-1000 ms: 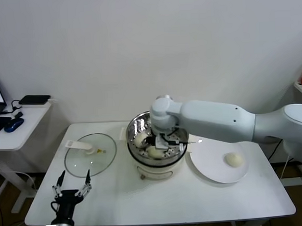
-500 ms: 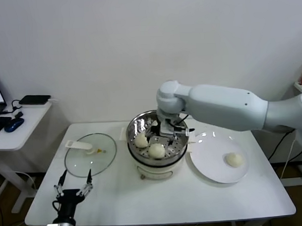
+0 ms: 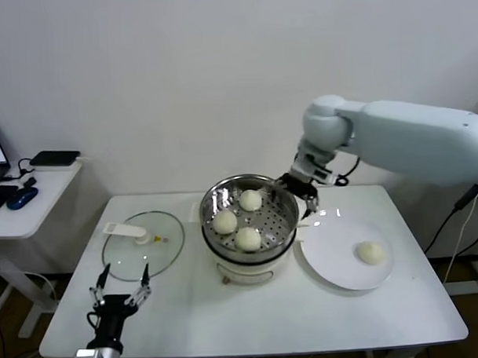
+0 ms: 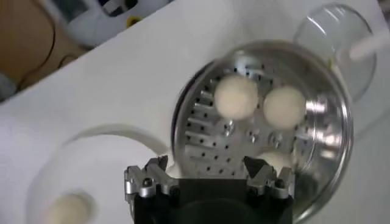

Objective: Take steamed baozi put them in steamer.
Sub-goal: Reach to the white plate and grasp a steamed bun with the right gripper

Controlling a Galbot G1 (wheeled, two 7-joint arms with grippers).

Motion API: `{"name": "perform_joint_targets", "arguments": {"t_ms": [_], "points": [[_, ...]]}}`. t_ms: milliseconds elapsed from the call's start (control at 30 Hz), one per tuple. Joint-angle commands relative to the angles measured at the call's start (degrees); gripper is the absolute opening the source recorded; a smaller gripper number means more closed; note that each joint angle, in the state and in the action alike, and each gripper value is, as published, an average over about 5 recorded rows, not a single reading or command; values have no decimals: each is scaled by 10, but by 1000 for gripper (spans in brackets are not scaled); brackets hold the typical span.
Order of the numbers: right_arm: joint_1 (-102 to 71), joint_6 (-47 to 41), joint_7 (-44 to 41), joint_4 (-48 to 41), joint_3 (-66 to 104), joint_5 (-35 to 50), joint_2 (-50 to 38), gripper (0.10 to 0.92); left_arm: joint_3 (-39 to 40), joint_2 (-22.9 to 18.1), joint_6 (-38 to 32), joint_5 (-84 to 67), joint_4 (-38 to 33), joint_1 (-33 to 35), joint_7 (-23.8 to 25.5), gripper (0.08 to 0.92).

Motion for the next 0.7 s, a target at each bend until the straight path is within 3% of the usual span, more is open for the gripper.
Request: {"name": "perform_joint_targets", "arguments": {"t_ms": [33, 267, 700], "points": [[66, -157, 35, -41, -126, 177, -110, 823, 6, 3, 0, -4, -4, -1, 1, 823], [-2, -202, 52, -69, -89, 130, -165, 823, 11, 9, -1, -8, -4, -3, 2, 823], [-215, -129, 12, -150, 58, -110, -165, 823, 8, 11, -1, -13, -5, -2, 3, 823]]}}
